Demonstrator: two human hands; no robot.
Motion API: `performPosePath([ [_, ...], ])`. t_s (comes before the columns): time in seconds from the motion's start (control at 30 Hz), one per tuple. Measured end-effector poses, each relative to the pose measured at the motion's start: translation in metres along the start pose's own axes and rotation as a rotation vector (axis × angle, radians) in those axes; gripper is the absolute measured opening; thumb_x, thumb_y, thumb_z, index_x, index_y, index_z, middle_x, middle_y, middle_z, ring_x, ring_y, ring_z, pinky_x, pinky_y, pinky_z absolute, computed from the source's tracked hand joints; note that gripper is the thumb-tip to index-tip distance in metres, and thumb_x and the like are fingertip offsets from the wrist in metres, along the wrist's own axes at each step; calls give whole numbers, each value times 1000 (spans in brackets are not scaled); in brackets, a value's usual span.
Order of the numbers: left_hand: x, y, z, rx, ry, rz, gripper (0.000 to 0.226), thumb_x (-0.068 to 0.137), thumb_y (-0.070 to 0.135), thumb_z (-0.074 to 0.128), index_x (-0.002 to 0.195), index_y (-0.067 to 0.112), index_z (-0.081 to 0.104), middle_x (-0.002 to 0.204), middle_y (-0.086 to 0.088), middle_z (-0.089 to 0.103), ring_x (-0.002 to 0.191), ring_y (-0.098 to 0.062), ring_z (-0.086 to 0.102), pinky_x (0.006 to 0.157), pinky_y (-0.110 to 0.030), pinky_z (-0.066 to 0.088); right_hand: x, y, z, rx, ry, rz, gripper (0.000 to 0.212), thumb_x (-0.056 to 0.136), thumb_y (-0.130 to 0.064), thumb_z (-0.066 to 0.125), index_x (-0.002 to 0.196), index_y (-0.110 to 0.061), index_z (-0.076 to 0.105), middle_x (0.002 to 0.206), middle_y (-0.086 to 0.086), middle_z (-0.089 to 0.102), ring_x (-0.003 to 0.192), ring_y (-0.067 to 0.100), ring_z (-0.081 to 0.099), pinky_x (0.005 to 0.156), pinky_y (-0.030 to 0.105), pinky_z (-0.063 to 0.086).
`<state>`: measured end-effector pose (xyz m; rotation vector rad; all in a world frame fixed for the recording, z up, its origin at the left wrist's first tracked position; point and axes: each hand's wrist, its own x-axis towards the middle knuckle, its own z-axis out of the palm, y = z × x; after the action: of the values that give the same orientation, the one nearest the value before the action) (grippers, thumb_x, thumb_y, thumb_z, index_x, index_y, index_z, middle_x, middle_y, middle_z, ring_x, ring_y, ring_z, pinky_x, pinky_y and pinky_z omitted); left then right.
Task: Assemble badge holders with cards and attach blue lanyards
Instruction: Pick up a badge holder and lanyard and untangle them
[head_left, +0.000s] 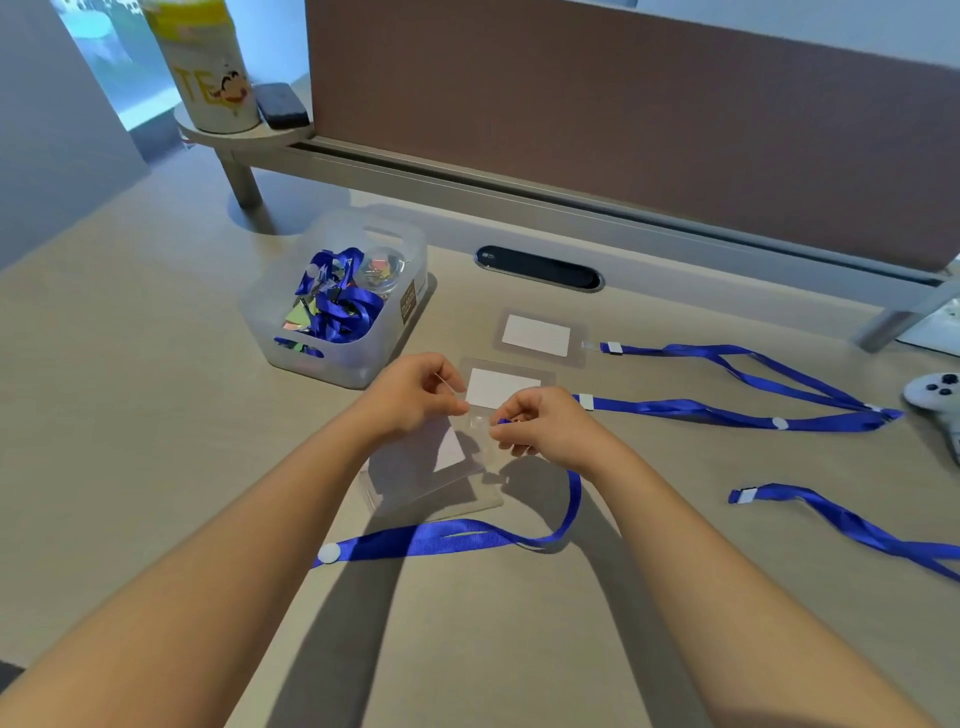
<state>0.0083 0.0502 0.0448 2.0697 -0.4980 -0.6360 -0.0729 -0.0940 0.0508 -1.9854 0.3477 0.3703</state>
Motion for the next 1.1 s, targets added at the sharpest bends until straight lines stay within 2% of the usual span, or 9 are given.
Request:
performPosePath([
  [0.2,-5,-3,1,11,12,80,16,77,9,65,78,23,56,77,2,58,88,-27,59,84,-40,50,6,-5,5,-117,191,-37,29,84,-6,56,62,-23,51,68,-3,55,62,14,52,68,30,46],
  [0.33,-8,2,-1,110,11,140,8,78,14,64,86,12,65,87,-8,66,85,-23,58,84,-39,49,7,-11,10,-215,349,-128,13,85,-8,56,73,-14,59,78,3,58,74,22,56,71,34,46],
  [0.4,-7,6,0,206,83,166,14,81,13,61,93,8,65,96,-11,68,84,-19,56,83,-36,48,8,-17,11,-271,401,-180,9,86,-9,54,87,-6,62,83,6,59,77,20,52,73,34,45],
  [0.5,-8,10,-2,379,262,297,15,84,12,57,95,5,65,95,-13,69,83,-23,58,78,-36,48,9,-27,11,-278,425,-218,6,88,-13,53,88,-8,55,84,4,54,78,18,47,70,29,40],
  [0.6,-7,9,-6,536,391,512,13,78,11,57,81,2,66,75,-17,70,68,-32,63,59,-36,51,11,-34,11,-123,419,-158,14,88,-20,55,77,-14,47,72,-2,50,69,15,47,63,27,39],
  [0.67,-7,8,-11,615,441,576,11,71,10,58,72,3,67,60,-14,68,54,-29,62,47,-30,50,13,-39,9,37,394,-90,24,90,-27,50,68,-17,47,65,-2,51,59,12,45,57,24,37],
  [0.8,-9,6,-17,715,464,658,18,74,15,55,66,6,69,54,-9,68,47,-22,60,43,-21,46,8,-46,3,158,182,116,34,93,-28,44,64,-14,56,57,0,50,49,11,35,48,21,30],
  [0.93,-10,2,-23,658,420,608,10,70,11,63,73,5,70,61,-11,70,54,-24,63,49,-21,44,7,-48,6,320,104,107,22,90,-15,50,69,-10,58,61,2,52,50,10,40,47,19,33],
  [1.1,-11,3,-26,427,261,389,30,84,19,58,111,9,59,101,-13,69,79,-10,49,74,-22,38,8,-49,9,212,140,18,14,90,-14,52,79,-9,60,67,0,59,54,9,40,50,17,35],
])
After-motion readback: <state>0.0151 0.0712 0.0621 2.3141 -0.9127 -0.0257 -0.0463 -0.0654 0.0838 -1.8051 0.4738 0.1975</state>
